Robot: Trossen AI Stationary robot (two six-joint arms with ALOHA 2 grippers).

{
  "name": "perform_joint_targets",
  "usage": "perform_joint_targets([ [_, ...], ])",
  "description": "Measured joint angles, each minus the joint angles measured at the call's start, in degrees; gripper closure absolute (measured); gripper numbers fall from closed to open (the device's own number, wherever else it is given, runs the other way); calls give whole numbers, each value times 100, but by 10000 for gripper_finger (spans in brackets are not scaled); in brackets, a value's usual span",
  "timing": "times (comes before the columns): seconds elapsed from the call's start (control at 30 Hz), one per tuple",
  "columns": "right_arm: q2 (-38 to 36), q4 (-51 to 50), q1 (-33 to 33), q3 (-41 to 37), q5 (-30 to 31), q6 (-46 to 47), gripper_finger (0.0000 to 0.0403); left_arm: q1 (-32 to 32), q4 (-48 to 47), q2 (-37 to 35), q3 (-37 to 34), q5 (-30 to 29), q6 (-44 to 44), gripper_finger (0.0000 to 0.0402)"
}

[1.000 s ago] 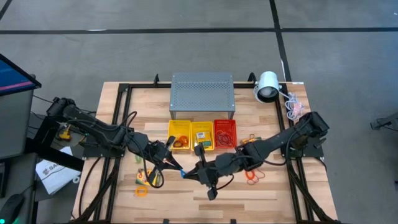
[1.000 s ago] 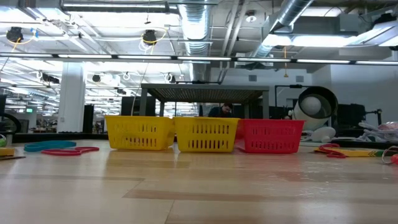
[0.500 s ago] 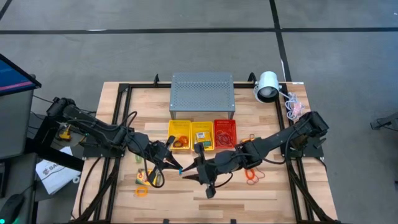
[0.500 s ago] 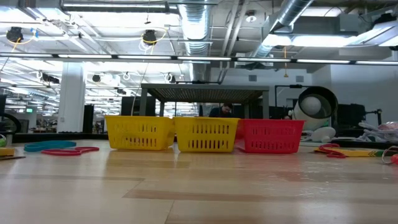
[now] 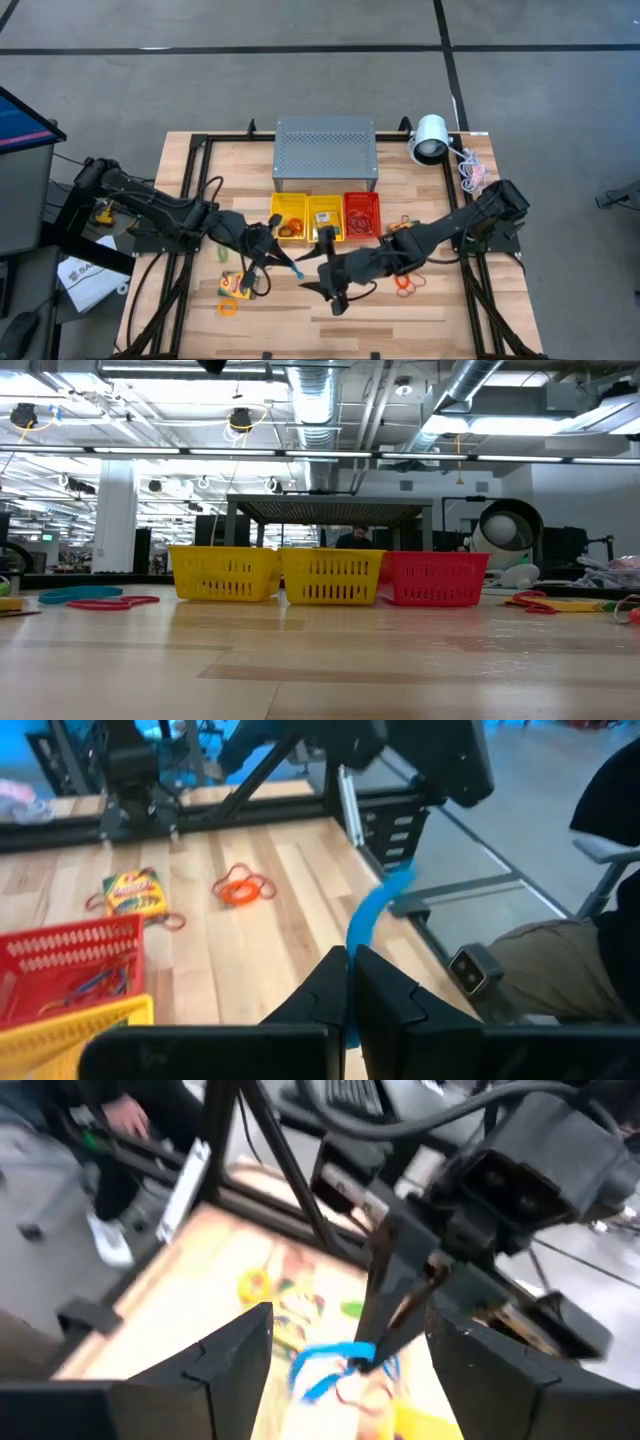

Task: Pick & Place Office Desk Supplies
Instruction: Put the blue rubber band into the red bin

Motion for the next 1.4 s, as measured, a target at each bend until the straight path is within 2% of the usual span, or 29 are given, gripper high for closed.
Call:
perform_joint_targets([
  [0.17,0,-690,303,18,1000,92,148,184,-203,0,0,2,-36,396],
  [0.33,0,-1718,585,18,1916,775,148,402,-387,0,0,17,-36,396],
  [0.67,0,-3712,821,15,2676,2690,148,1092,-397,0,0,30,62,395],
  [0.93,2,-5209,1100,9,3618,4553,148,1736,-74,431,7,718,226,395],
  [1.07,2,-5400,1154,-93,3650,5008,148,1957,273,817,134,1254,331,396],
  [1.4,4,-5826,778,-521,3412,5998,148,2041,240,1895,1168,1438,863,394],
])
